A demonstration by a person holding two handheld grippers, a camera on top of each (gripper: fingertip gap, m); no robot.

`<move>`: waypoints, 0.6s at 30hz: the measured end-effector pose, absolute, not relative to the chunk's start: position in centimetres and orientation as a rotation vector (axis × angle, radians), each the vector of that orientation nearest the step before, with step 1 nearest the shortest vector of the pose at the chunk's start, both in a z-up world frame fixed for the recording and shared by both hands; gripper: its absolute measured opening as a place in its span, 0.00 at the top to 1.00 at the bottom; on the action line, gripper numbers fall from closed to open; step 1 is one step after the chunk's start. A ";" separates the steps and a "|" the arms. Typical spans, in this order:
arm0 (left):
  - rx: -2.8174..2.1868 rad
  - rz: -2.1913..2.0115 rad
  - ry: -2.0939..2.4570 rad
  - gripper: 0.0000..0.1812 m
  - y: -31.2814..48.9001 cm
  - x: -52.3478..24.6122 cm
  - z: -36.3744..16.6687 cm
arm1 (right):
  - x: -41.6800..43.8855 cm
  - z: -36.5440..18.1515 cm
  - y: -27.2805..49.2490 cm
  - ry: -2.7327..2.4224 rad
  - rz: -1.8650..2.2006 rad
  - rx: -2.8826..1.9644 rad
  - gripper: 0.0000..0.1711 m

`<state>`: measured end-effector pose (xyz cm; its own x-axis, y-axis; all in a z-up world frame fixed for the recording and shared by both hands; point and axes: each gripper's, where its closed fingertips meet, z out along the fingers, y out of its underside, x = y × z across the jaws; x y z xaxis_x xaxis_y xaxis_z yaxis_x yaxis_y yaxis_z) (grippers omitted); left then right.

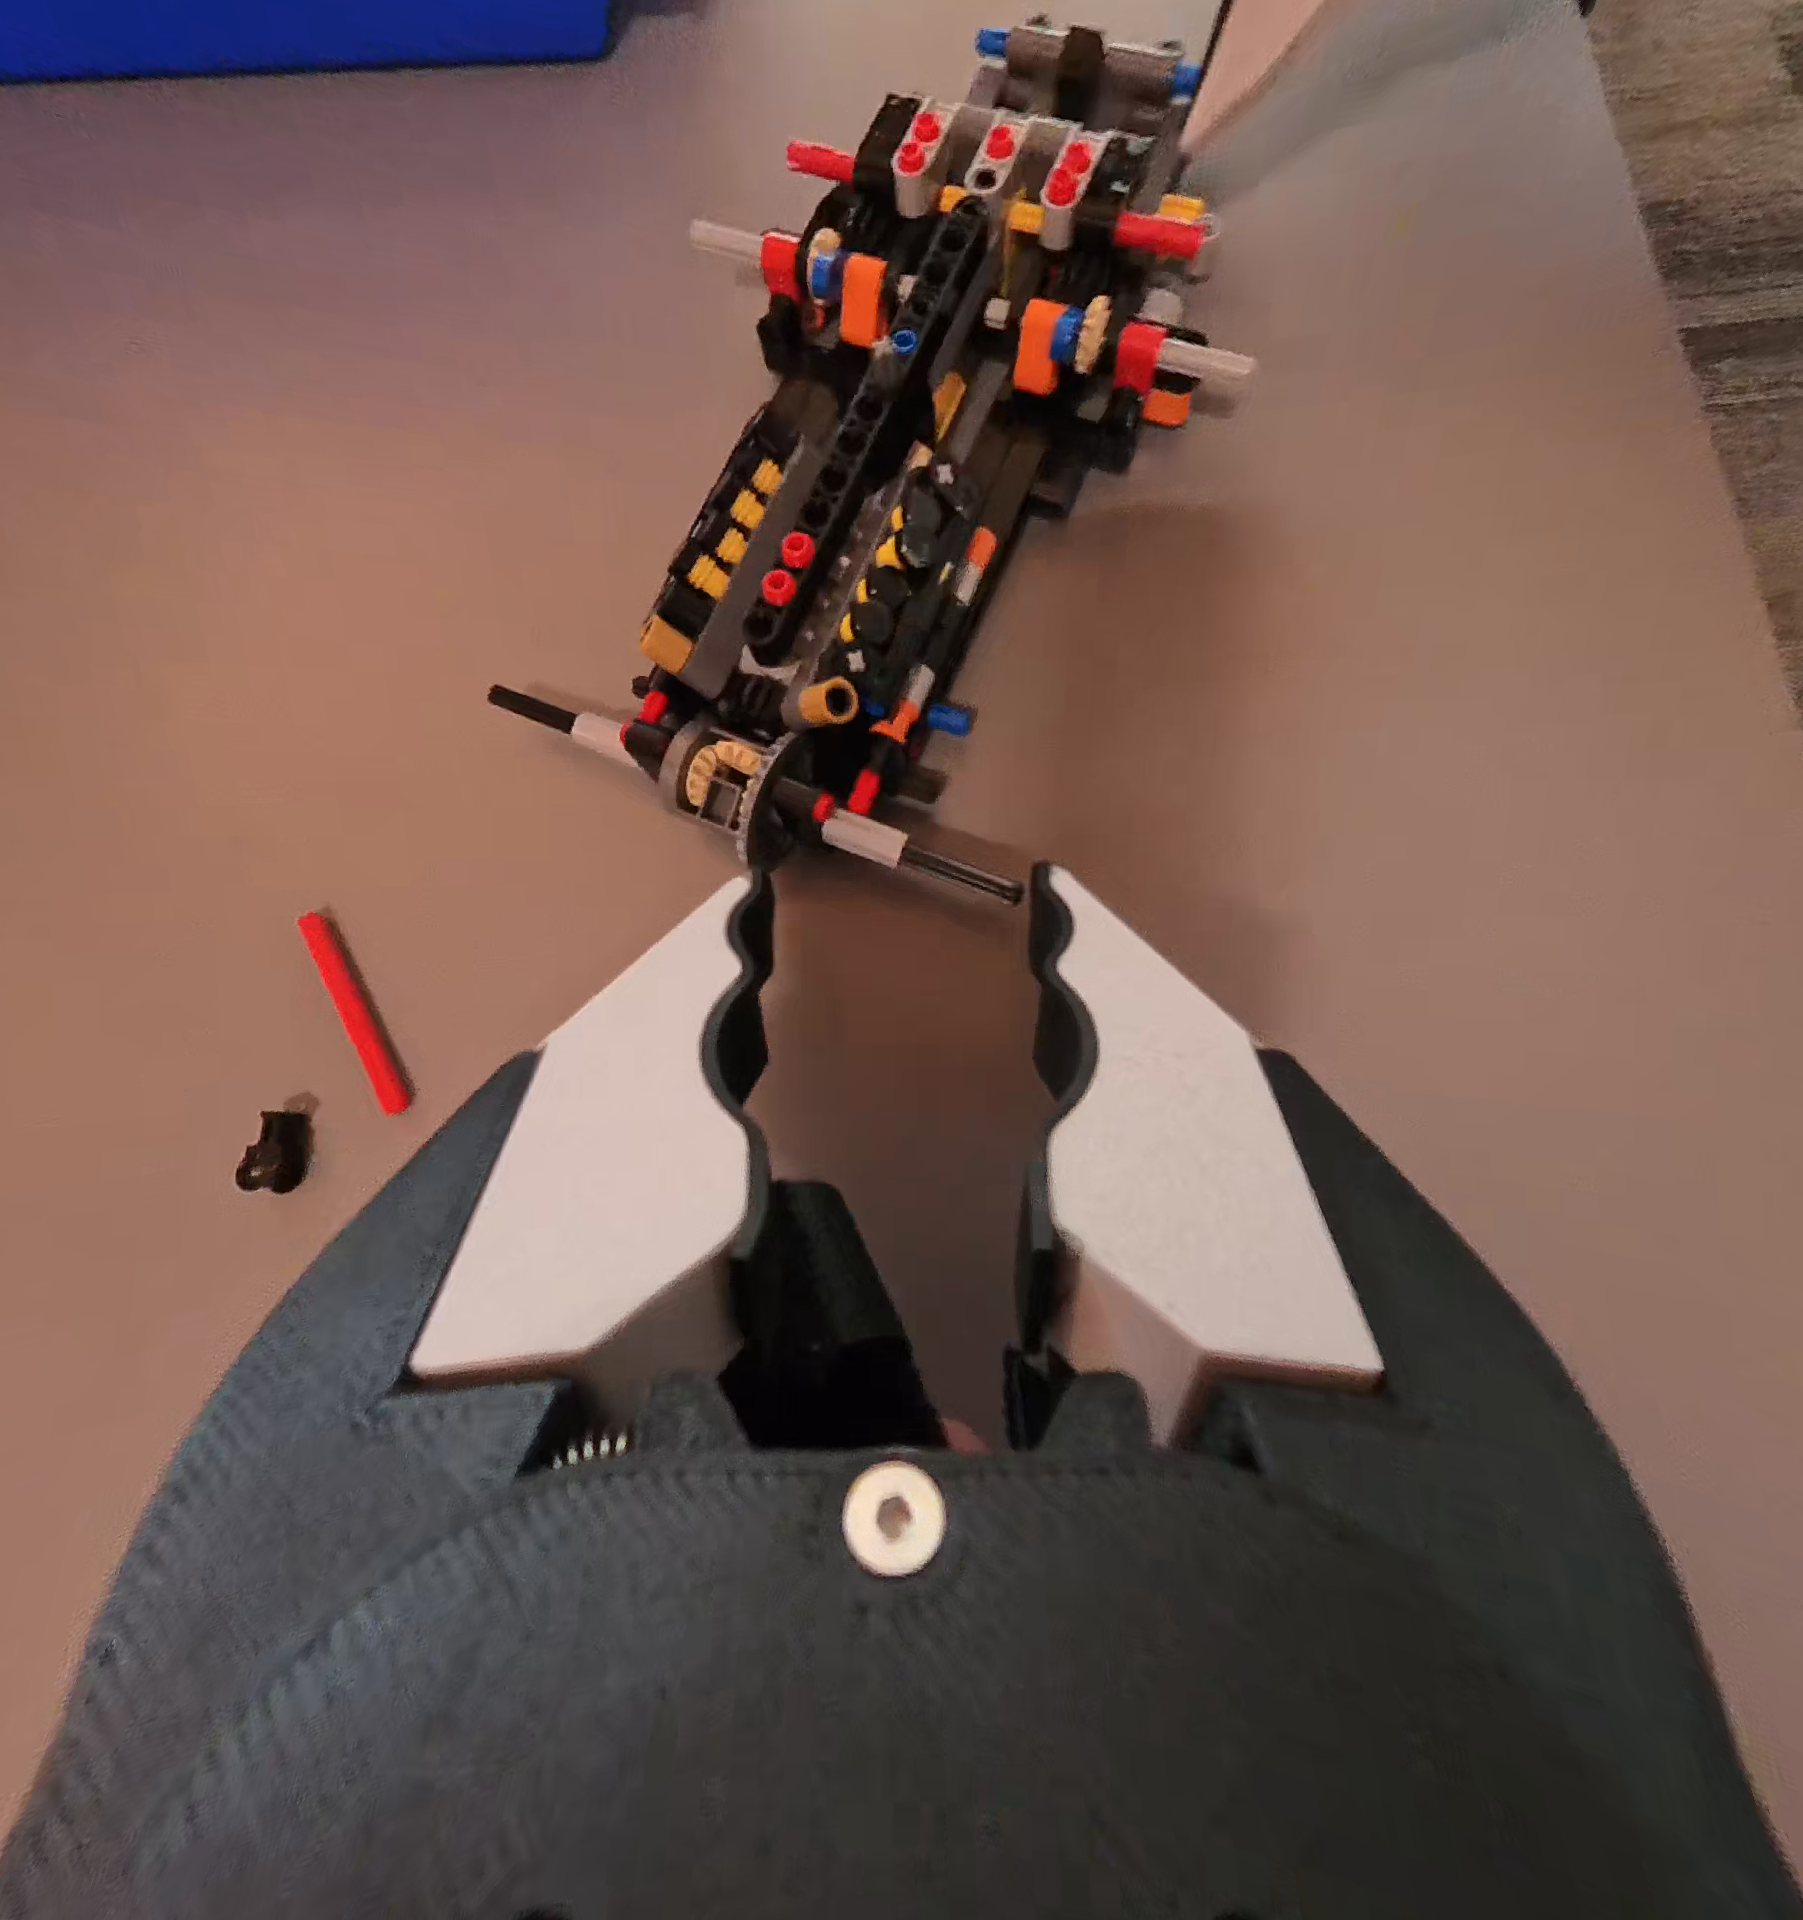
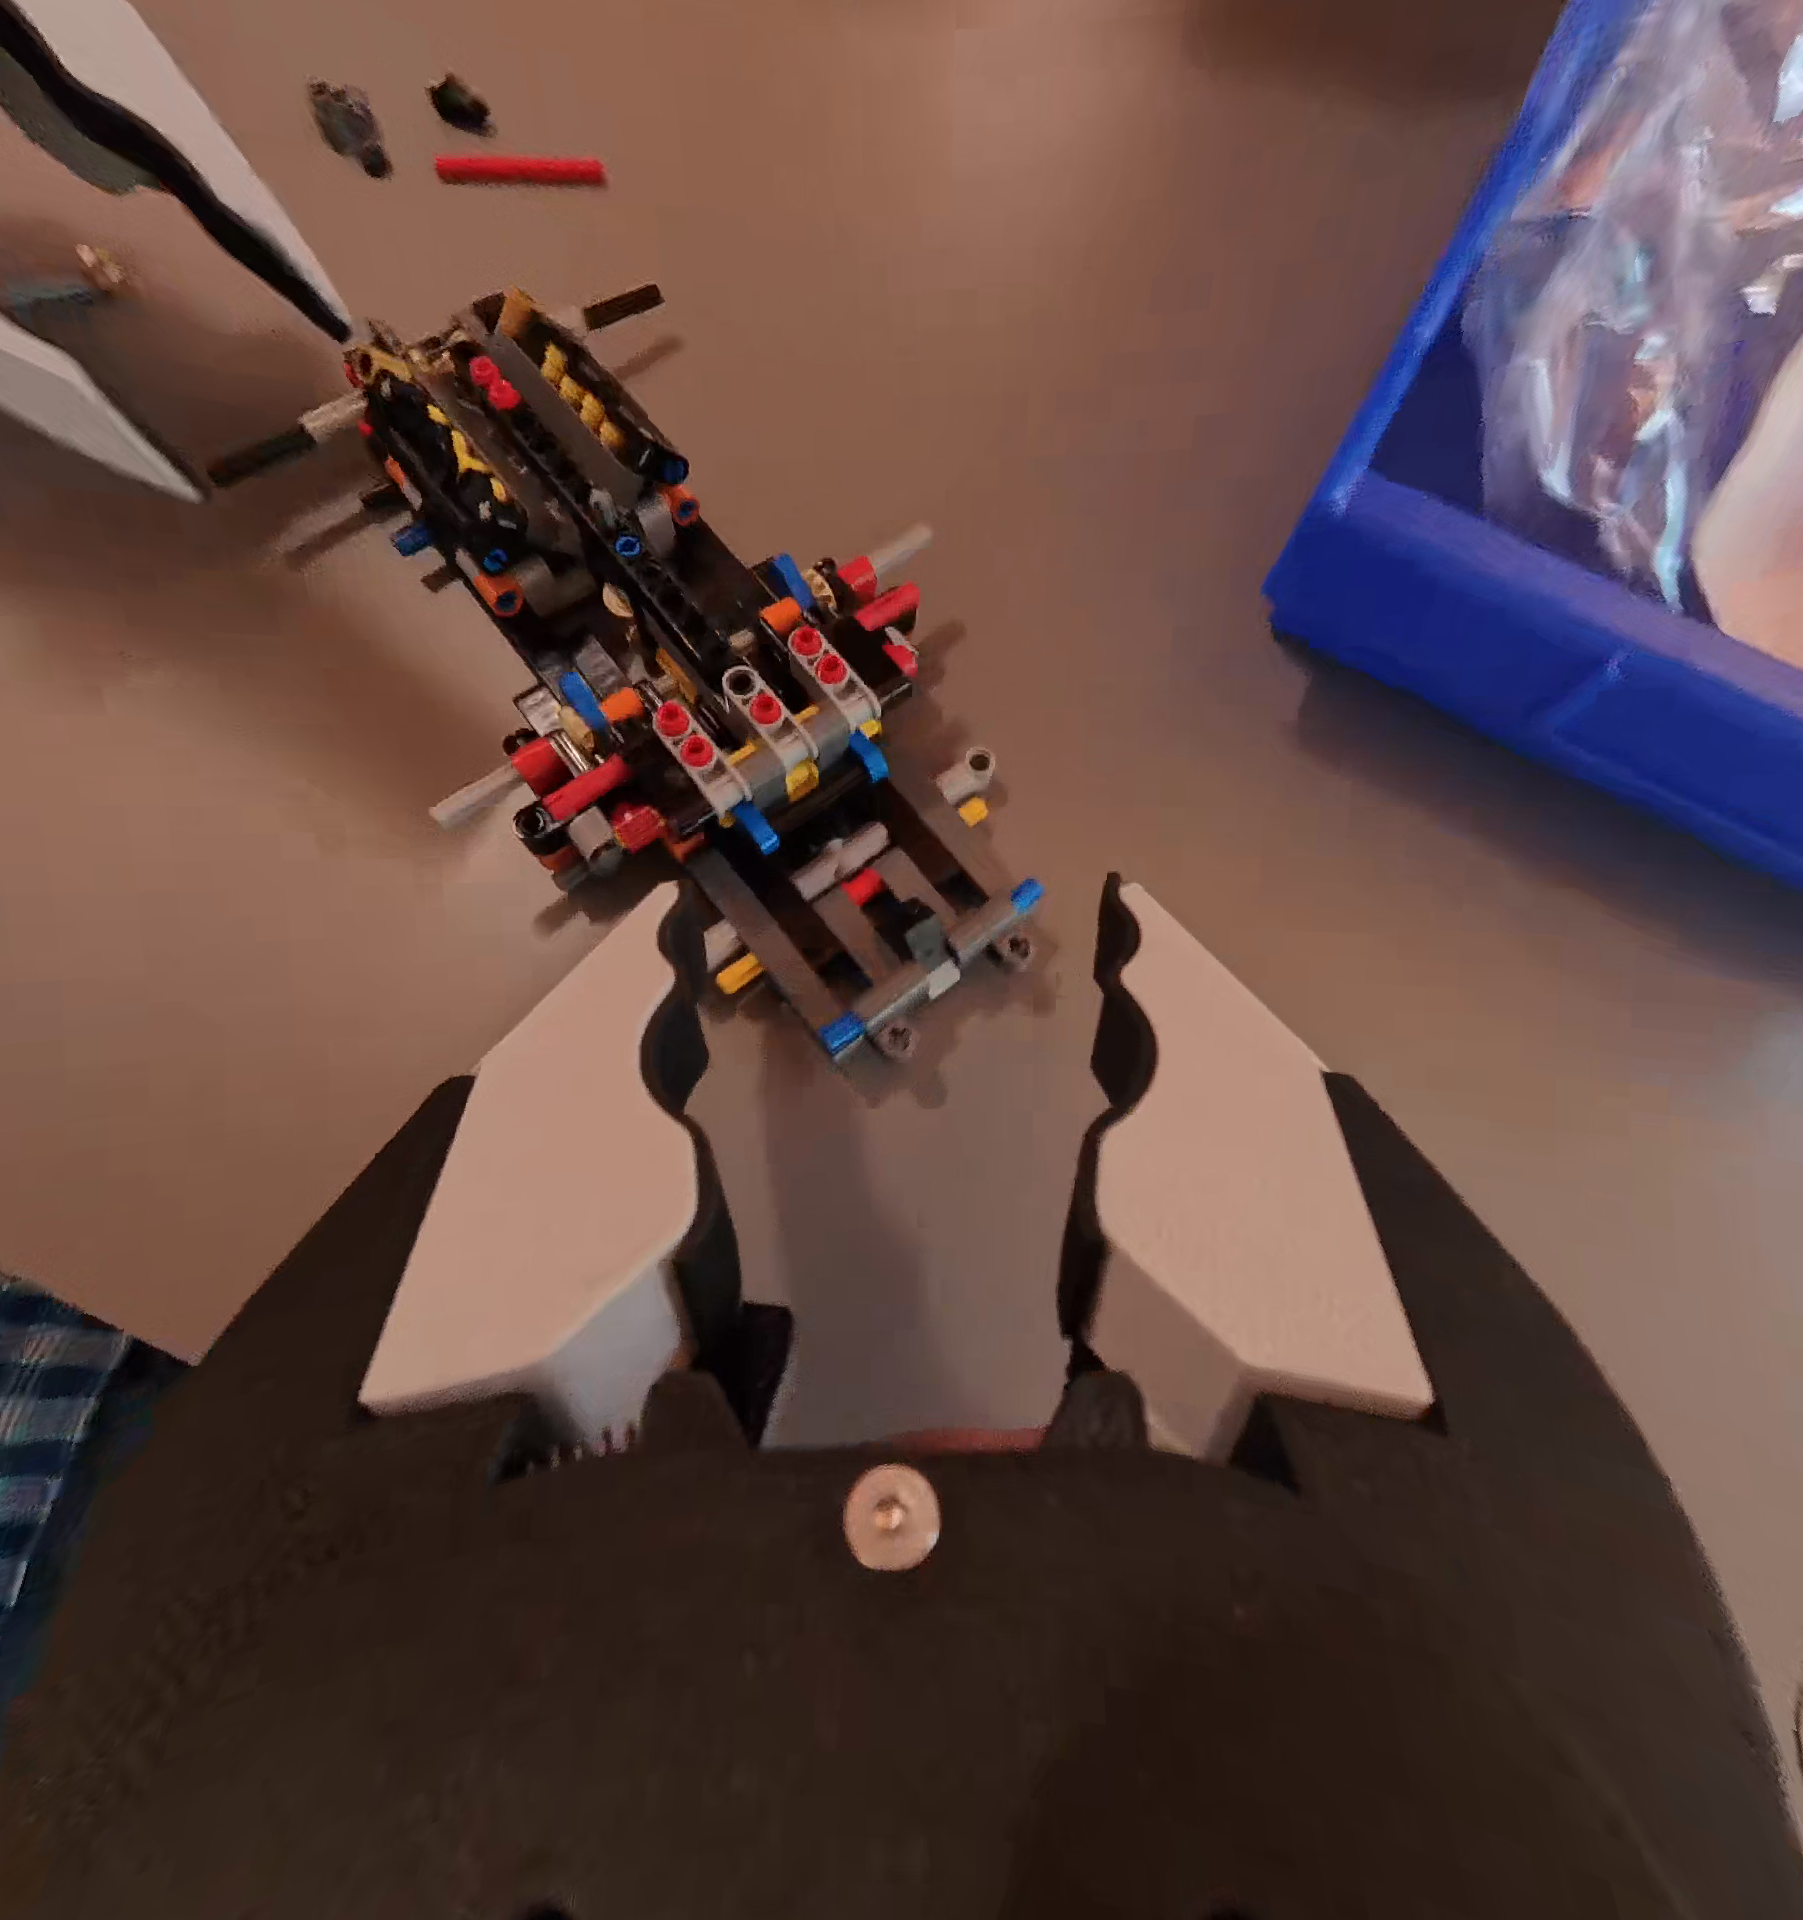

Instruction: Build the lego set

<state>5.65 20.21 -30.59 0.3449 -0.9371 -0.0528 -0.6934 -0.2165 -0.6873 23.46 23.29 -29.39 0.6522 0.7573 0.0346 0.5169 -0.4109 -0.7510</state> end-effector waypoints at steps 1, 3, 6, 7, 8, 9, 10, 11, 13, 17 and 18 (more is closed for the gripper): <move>-2.002 -0.480 1.400 0.73 20.5 5.7 -30.9 | 23.3 -29.9 23.5 -1.047 0.432 -2.105 0.56; -2.015 -0.412 1.391 0.76 21.2 5.5 -31.3 | 23.0 -31.3 23.7 -1.162 0.492 -2.110 0.55; -2.022 -0.387 1.375 0.79 22.1 5.7 -31.4 | 22.4 -31.8 22.8 -1.222 0.612 -2.148 0.57; -2.024 -0.379 1.369 0.79 22.5 5.8 -31.4 | 22.3 -31.8 22.4 -1.228 0.605 -2.160 0.59; -2.025 -0.364 1.368 0.82 23.0 5.8 -31.4 | 22.2 -31.7 21.9 -1.233 0.592 -2.165 0.59; -2.027 -0.339 1.374 0.83 23.6 5.8 -31.6 | 22.0 -31.8 21.4 -1.226 0.579 -2.171 0.59; -2.023 -0.325 1.382 0.84 24.0 5.9 -31.6 | 21.8 -31.8 20.9 -1.203 0.575 -2.184 0.60; -2.019 -0.319 1.394 0.87 24.4 6.1 -31.7 | 21.5 -31.8 20.3 -1.175 0.572 -2.198 0.60; -2.013 -0.289 1.424 0.90 25.3 6.3 -31.9 | 21.2 -31.8 19.3 -1.115 0.545 -2.232 0.59; -1.970 -0.207 1.495 0.93 27.5 6.6 -31.9 | 19.7 -31.7 17.2 -0.985 0.544 -2.259 0.59; -1.969 -0.196 1.513 0.94 28.0 6.7 -31.9 | 19.2 -31.7 16.8 -0.952 0.543 -2.263 0.58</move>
